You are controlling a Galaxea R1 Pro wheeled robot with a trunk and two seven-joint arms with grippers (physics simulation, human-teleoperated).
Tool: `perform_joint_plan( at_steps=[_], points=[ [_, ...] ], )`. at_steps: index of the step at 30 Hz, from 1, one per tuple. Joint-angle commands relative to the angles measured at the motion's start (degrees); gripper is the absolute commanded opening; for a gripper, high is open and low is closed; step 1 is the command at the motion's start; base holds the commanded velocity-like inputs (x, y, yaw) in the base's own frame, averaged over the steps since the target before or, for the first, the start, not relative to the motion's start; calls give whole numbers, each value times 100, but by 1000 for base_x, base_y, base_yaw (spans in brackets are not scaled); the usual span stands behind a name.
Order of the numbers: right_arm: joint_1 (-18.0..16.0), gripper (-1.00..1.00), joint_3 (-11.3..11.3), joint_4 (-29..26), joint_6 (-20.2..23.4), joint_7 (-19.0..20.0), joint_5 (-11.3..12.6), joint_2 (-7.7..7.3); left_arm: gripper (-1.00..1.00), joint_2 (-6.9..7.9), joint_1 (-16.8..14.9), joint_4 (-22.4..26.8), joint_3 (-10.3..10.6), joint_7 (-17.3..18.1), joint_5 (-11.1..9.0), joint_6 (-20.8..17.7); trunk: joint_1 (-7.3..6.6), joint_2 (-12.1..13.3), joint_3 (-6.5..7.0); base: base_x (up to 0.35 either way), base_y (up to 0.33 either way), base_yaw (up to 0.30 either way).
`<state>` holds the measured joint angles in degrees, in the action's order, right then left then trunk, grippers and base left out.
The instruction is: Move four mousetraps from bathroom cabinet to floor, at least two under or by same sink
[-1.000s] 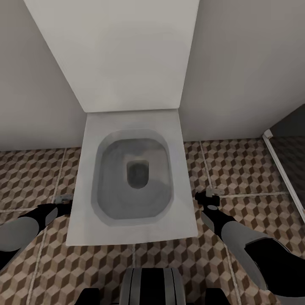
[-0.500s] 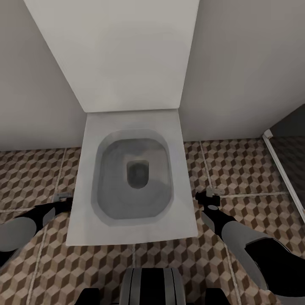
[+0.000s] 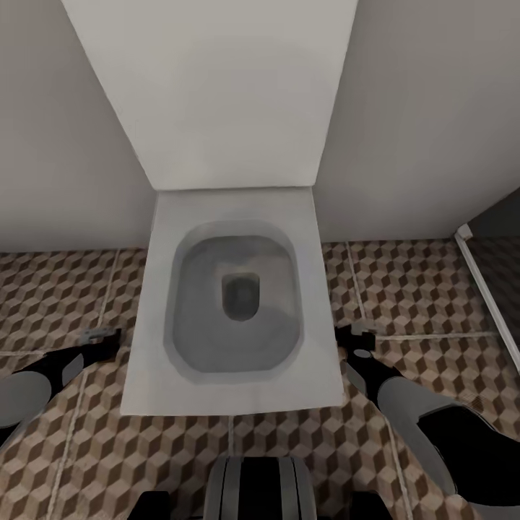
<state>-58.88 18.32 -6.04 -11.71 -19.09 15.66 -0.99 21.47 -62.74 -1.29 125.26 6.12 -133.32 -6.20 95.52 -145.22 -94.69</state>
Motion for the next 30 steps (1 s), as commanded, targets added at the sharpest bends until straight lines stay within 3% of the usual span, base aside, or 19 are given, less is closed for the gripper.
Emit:
perform_joint_plan(
  at_steps=[1, 30],
  points=[
    [-1, -100, 50, -1, -24, -14, 63, -7, -100, -2, -1, -13, 37, 47, -60, -39, -1, -1, -3, 0, 0, 198],
    [-1, -100, 48, -37, -51, -33, 60, -33, -100, -96, -1, 6, 34, 55, -45, -48, -1, -1, -3, 0, 0, 13]
  ],
)
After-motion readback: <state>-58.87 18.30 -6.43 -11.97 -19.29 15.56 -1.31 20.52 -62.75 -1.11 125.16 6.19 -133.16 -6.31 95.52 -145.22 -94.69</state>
